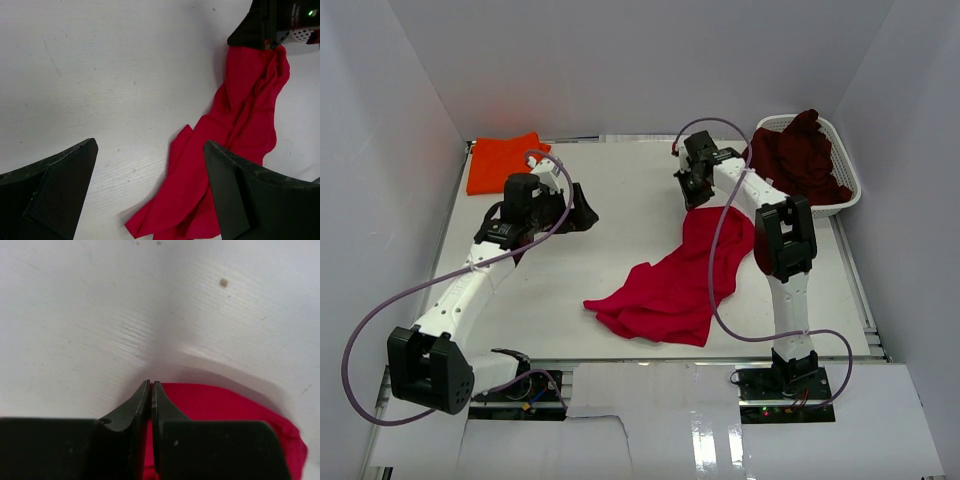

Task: Fold and stack the t-shirts
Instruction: Flatten out the tshirt

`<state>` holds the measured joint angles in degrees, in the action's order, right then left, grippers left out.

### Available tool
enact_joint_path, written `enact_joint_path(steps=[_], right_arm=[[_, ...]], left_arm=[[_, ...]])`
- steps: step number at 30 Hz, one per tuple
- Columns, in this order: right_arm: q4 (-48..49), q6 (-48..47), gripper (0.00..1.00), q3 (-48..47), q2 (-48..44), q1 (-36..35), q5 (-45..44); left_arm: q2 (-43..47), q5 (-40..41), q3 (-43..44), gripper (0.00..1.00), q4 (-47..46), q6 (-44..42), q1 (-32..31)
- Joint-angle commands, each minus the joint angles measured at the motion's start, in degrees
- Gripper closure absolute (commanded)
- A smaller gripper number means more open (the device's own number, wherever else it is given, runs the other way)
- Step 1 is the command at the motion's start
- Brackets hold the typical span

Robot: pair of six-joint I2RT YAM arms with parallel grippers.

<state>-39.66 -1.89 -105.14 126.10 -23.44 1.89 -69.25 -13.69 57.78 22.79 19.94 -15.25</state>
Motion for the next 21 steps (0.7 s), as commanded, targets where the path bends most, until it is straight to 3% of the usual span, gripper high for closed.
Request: enact_joint_path(steps=[1, 9, 14, 19, 21], right_arm=[[-5.16, 0.40, 0.92, -8.83, -4.99, 0.24, 1.27], [-7.72, 3.03, 0.92, -15.44, -9.02, 2.35, 1.45], [-5.69, 4.52, 0.92, -15.62, -10.53, 3.84, -0.74], [-5.78, 4.88, 0.92, -19.12, -9.39, 6.47, 0.65], [-6.22, 4.53, 0.92, -20.01, -8.69, 7.44, 0.66]], left_arm=[[-1.06, -4.14, 1.46, 0.02, -1.16, -2.98, -0.22], [-4.13, -8.19, 4.10, 0.02, -6.95, -4.74, -0.92], [-6.94, -18.82, 2.96, 0.02, -18.71, -12.27, -3.21], [-15.09, -24.96, 5.85, 0.02, -22.35, -19.59, -6.11], [-18.44, -31.26, 9.08, 0.02, -22.35, -22.22, -6.20]])
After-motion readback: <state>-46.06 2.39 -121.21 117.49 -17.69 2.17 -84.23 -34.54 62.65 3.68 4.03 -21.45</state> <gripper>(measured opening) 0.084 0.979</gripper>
